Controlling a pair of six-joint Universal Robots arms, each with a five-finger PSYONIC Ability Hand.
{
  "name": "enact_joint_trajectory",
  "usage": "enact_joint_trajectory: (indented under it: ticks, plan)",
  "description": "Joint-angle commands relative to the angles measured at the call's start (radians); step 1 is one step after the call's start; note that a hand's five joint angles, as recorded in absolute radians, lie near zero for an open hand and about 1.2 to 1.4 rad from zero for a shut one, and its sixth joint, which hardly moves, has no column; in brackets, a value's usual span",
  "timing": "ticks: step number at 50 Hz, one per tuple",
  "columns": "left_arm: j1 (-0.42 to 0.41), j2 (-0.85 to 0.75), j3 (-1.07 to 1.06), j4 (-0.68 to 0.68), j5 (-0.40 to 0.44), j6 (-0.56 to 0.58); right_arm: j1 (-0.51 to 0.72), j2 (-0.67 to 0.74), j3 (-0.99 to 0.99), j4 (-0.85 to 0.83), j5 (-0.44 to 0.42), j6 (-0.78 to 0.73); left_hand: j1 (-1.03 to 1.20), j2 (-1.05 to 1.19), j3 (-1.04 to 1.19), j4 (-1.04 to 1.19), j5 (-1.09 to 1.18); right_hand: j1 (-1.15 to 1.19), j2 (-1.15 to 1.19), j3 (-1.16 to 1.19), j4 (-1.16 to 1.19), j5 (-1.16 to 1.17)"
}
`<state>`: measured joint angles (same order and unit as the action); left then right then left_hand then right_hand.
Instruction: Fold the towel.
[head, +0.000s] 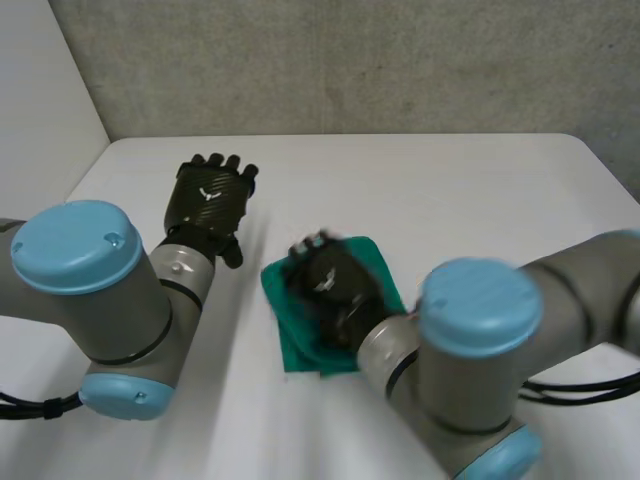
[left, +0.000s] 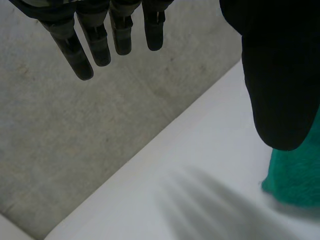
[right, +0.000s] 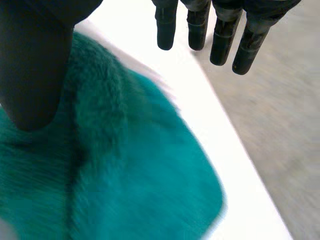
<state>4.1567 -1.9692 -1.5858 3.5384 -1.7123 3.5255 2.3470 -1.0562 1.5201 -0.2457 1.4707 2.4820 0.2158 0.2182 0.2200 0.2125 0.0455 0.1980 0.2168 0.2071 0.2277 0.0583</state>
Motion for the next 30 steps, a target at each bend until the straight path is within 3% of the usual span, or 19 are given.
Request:
enact_joint_trajectory:
  ticks: [1, 3, 8, 14, 19, 30]
  plan:
    - [-0.087, -0.013, 0.059, -0.038, -0.006, -0.115, -0.135, -0.123, 0.019, 0.011, -0.027, 0.32, -0.011, -0.014, -0.015, -0.008, -0.015, -0.023, -0.042, -0.033, -0.053, -0.058]
    - [-0.119, -0.02, 0.085, -0.085, -0.007, -0.181, -0.175, -0.123, 0.006, 0.049, -0.073, 0.417, -0.008, -0.011, -0.012, -0.005, -0.012, -0.023, -0.042, -0.033, -0.053, -0.058]
    - [-0.159, -0.077, 0.138, -0.211, -0.007, -0.351, -0.238, -0.091, -0.067, 0.19, -0.157, 0.489, -0.008, -0.011, -0.012, -0.005, -0.012, -0.023, -0.042, -0.033, -0.053, -0.058]
    - [-0.175, -0.193, 0.187, -0.349, -0.023, -0.473, -0.267, 0.108, -0.208, 0.36, -0.148, 0.486, -0.005, -0.008, -0.009, -0.002, -0.009, -0.023, -0.042, -0.033, -0.053, -0.058]
    - [-0.173, -0.257, 0.195, -0.377, -0.067, -0.471, -0.279, 0.171, -0.268, 0.463, -0.125, 0.477, -0.008, -0.011, -0.012, -0.005, -0.012, -0.023, -0.042, -0.033, -0.053, -0.058]
    - [-0.159, -0.218, 0.155, -0.401, -0.125, -0.406, -0.281, 0.18, -0.29, 0.442, -0.113, 0.472, -0.026, -0.028, -0.03, -0.022, -0.03, -0.023, -0.042, -0.033, -0.053, -0.058]
